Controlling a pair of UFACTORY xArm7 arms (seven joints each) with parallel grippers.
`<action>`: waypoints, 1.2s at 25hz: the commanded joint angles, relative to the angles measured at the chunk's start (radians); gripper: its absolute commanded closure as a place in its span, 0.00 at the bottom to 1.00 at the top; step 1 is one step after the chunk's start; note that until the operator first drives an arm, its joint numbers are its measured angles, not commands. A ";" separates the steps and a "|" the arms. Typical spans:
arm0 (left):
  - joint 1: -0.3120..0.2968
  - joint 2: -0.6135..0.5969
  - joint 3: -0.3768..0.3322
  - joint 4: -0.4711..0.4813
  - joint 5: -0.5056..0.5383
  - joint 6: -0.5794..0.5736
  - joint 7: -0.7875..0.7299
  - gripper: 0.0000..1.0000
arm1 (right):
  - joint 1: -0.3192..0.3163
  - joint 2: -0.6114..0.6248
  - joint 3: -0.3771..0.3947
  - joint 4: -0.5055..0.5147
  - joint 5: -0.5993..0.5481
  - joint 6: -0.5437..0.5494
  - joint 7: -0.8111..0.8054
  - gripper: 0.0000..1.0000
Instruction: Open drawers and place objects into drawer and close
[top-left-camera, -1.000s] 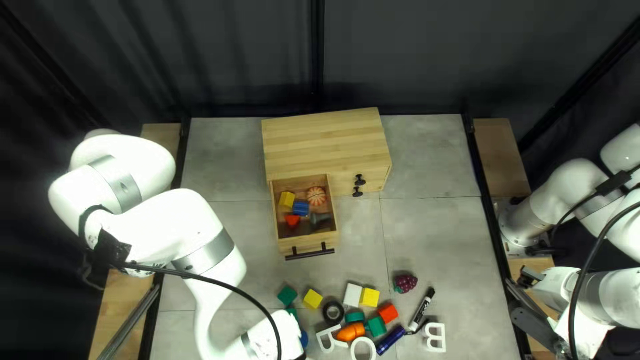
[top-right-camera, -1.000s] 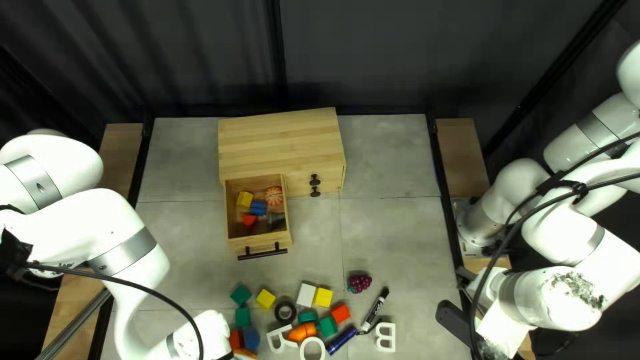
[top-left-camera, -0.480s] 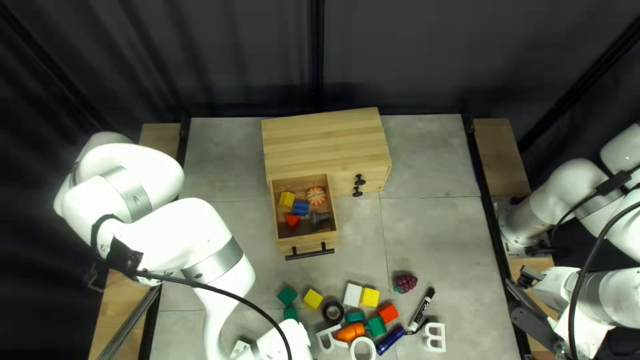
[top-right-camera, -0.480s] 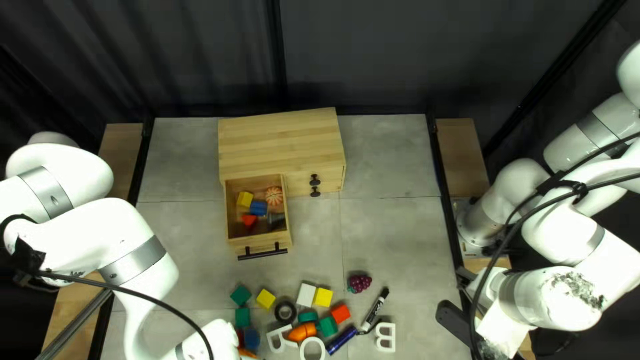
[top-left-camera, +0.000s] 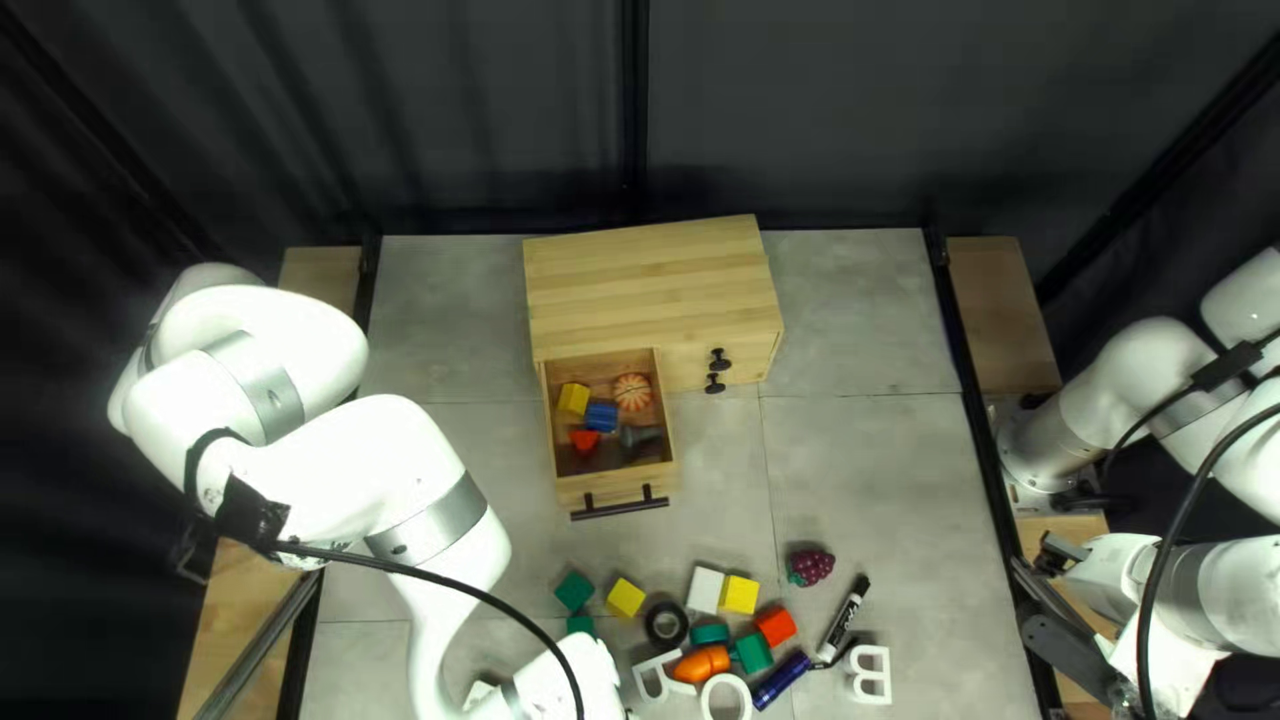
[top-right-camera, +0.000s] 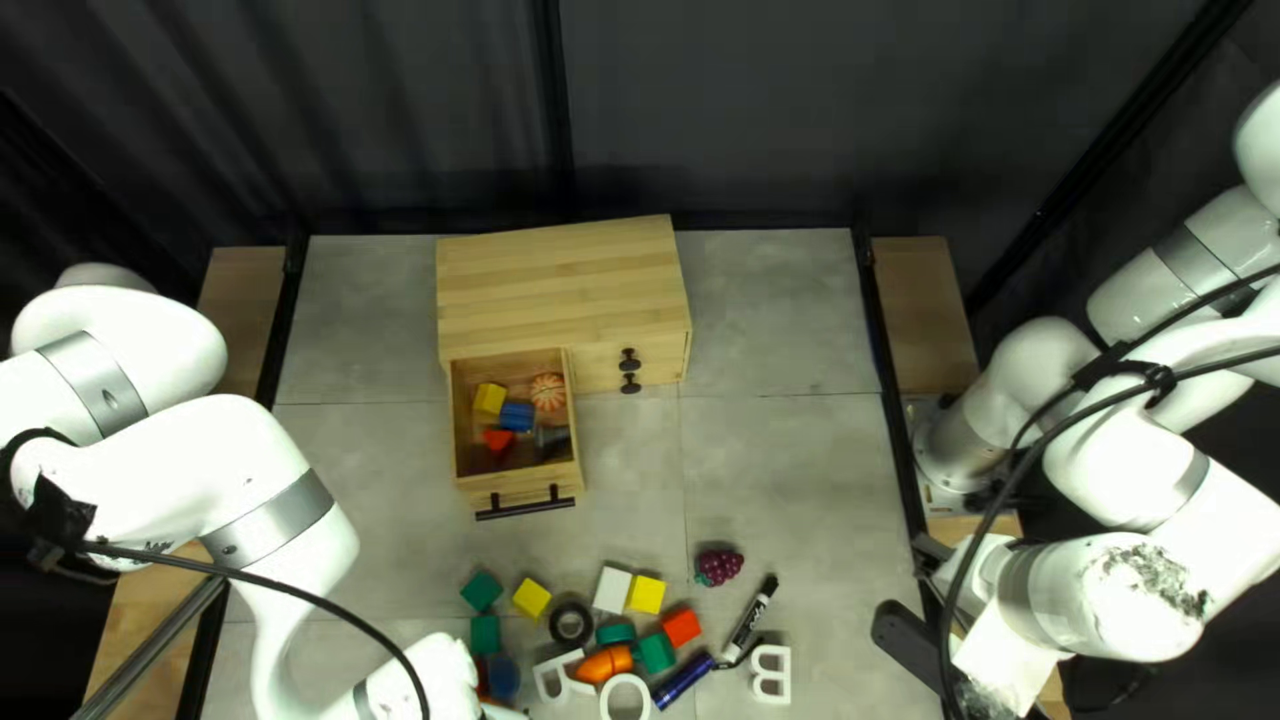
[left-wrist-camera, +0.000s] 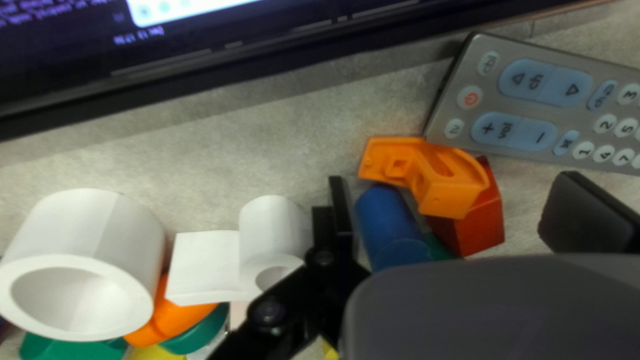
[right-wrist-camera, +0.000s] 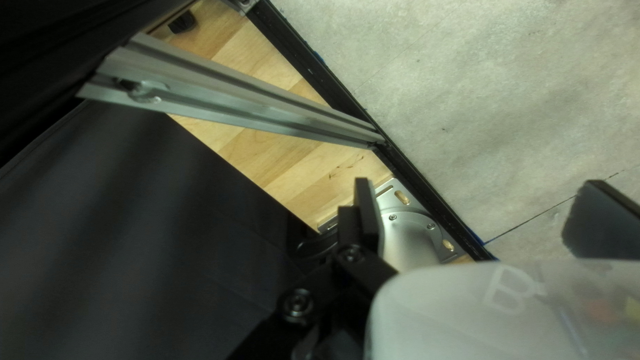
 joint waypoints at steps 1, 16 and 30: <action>0.000 -0.007 -0.001 -0.001 -0.001 0.004 -0.001 1.00 | 0.000 0.000 0.000 0.000 0.000 0.000 0.000 0.00; 0.077 -0.186 -0.044 -0.002 -0.104 0.120 0.042 1.00 | 0.000 0.000 0.000 0.000 0.000 0.000 0.000 0.00; 0.294 -0.731 0.064 -0.429 -0.258 -0.042 -0.299 1.00 | 0.000 0.000 0.000 0.000 0.000 0.000 0.000 0.00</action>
